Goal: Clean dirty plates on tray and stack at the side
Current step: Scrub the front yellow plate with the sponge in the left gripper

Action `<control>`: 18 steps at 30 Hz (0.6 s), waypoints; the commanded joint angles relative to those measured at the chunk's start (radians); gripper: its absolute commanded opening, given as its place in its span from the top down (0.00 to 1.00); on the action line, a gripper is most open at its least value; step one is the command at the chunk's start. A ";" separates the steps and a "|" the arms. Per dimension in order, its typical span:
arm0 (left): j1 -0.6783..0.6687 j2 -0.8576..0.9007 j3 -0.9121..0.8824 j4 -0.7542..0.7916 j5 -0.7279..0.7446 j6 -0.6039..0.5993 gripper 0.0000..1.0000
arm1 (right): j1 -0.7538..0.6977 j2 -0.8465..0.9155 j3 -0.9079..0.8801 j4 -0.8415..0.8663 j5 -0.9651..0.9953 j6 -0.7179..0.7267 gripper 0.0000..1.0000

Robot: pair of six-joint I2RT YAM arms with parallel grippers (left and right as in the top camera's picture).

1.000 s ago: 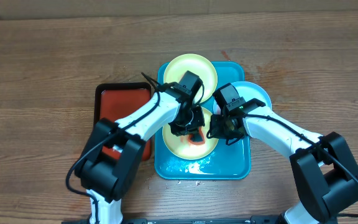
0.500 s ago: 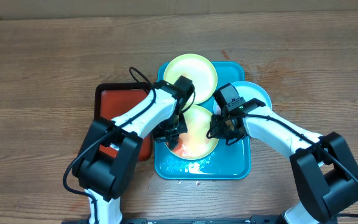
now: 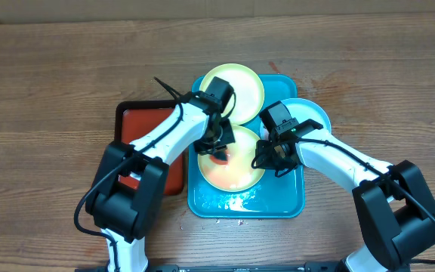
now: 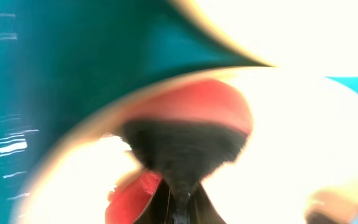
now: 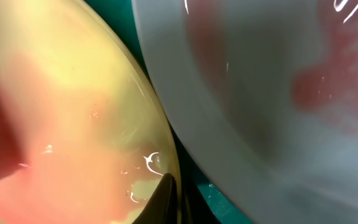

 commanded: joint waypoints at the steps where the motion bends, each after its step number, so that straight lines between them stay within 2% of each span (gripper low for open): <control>1: -0.063 0.034 -0.005 0.066 0.116 0.024 0.96 | 0.002 0.010 -0.014 -0.016 0.074 -0.054 0.96; 5: -0.099 0.063 -0.005 0.115 0.144 0.019 0.96 | 0.023 0.010 -0.014 -0.016 0.074 -0.056 0.96; 10: -0.118 0.108 -0.005 0.156 0.314 0.019 0.96 | 0.037 0.010 -0.014 -0.016 0.074 -0.055 0.96; 12: -0.118 0.118 -0.005 0.153 0.380 0.020 0.96 | 0.036 0.010 -0.014 -0.016 0.074 -0.055 0.96; 18: -0.115 0.103 -0.005 0.082 0.457 0.020 0.96 | 0.036 0.010 -0.014 -0.015 0.075 -0.055 0.96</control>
